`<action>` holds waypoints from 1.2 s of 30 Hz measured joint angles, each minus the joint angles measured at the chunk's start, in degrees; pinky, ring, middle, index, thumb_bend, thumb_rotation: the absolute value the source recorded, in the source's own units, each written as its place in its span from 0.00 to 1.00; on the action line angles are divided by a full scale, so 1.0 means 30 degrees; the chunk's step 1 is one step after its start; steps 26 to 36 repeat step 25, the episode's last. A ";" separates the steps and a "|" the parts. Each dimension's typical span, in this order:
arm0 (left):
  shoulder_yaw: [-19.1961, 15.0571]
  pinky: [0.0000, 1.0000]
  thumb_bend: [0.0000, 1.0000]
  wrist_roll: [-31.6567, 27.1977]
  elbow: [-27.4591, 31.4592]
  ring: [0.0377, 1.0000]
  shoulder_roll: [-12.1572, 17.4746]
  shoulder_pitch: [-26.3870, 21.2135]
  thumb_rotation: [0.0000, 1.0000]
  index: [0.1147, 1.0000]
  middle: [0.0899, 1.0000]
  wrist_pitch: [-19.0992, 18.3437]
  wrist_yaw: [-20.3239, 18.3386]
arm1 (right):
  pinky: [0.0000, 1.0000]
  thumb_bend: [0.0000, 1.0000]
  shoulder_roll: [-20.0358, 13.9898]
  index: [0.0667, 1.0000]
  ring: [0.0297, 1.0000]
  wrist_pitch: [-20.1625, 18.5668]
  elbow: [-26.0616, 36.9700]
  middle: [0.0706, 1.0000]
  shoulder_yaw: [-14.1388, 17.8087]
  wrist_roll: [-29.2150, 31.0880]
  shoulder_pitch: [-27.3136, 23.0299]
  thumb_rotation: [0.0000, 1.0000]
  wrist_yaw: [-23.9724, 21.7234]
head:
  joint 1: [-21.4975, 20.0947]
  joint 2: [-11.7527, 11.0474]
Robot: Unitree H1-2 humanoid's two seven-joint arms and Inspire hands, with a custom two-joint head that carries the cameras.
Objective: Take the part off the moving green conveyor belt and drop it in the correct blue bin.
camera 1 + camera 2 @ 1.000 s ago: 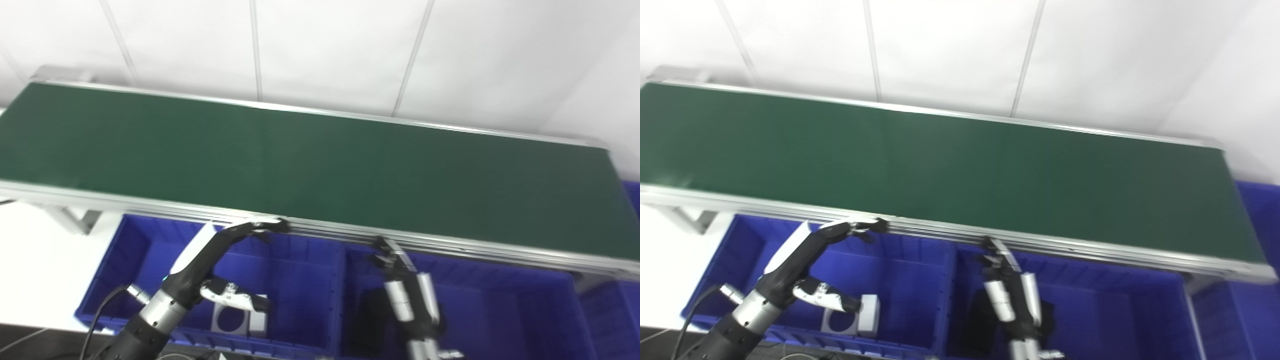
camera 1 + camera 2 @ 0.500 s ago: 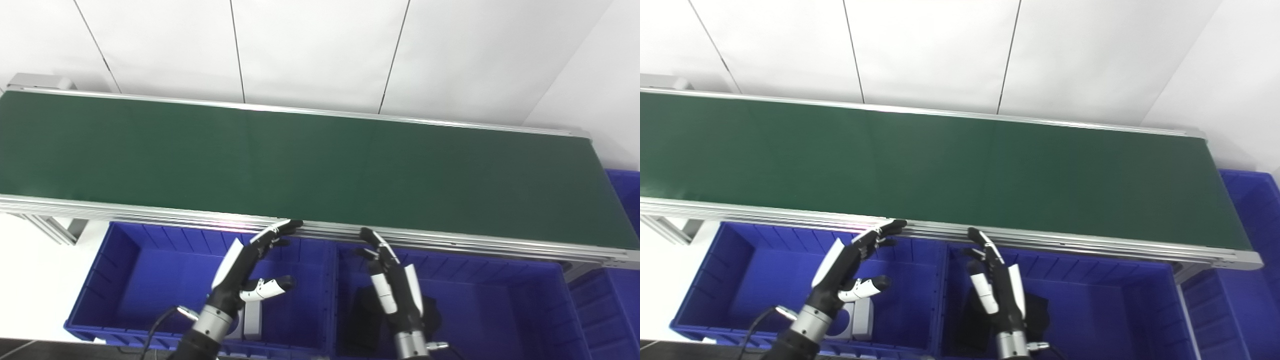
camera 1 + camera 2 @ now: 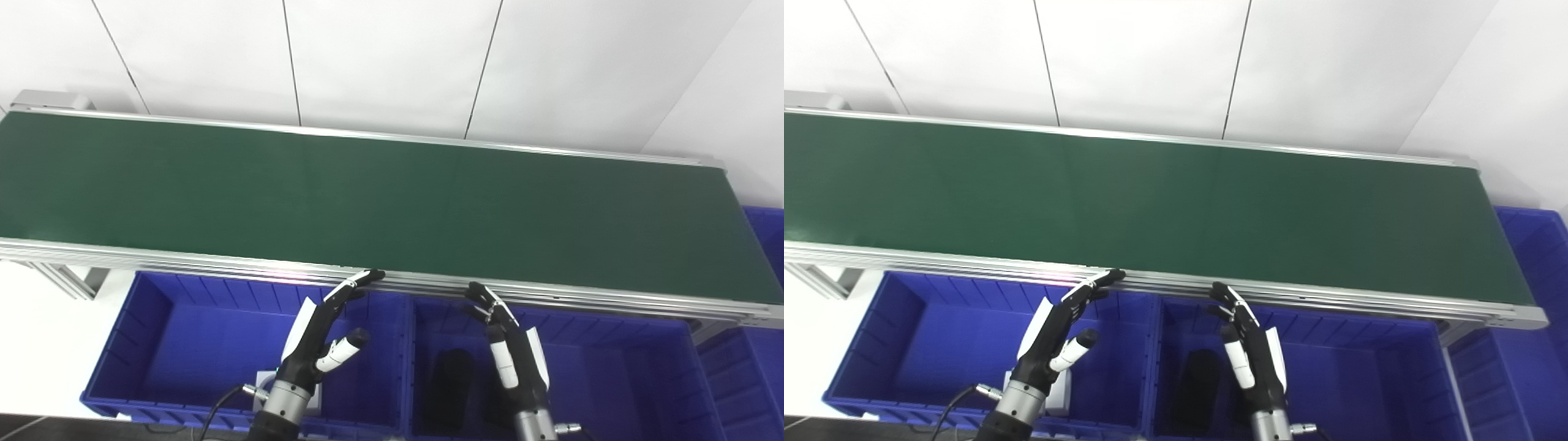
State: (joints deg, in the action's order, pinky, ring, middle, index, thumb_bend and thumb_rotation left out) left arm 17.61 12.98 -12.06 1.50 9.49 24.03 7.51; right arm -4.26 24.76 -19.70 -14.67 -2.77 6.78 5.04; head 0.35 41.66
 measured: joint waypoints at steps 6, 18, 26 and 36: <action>-0.0138 1.00 0.85 -0.1543 0.0000 0.99 -0.0332 0.0125 1.00 0.84 0.95 -0.1080 -0.1784 | 0.83 0.78 -0.0019 0.86 0.78 0.0000 0.0000 0.86 0.0014 -0.0219 0.0102 1.00 -0.0069 | 0.0000 -0.0234; -0.0822 1.00 0.89 -0.2085 -0.0250 1.00 -0.0693 0.0549 1.00 0.86 0.95 -0.0505 -0.2261 | 0.79 0.98 -0.0408 0.90 0.82 0.0000 0.0000 0.87 -0.1089 -0.0875 0.0094 1.00 0.1274 | -0.0088 -0.0556; -0.0864 1.00 0.87 -0.2042 -0.0268 0.98 -0.0605 0.0570 1.00 0.86 0.95 0.0044 -0.2758 | 0.80 1.00 -0.0708 0.91 0.83 0.0000 0.0000 0.88 -0.1846 -0.0907 0.0004 1.00 0.1996 | -0.0176 -0.0791; -0.0864 1.00 0.87 -0.2042 -0.0268 0.98 -0.0605 0.0570 1.00 0.86 0.95 0.0044 -0.2758 | 0.80 1.00 -0.0708 0.91 0.83 0.0000 0.0000 0.88 -0.1846 -0.0907 0.0004 1.00 0.1996 | -0.0176 -0.0791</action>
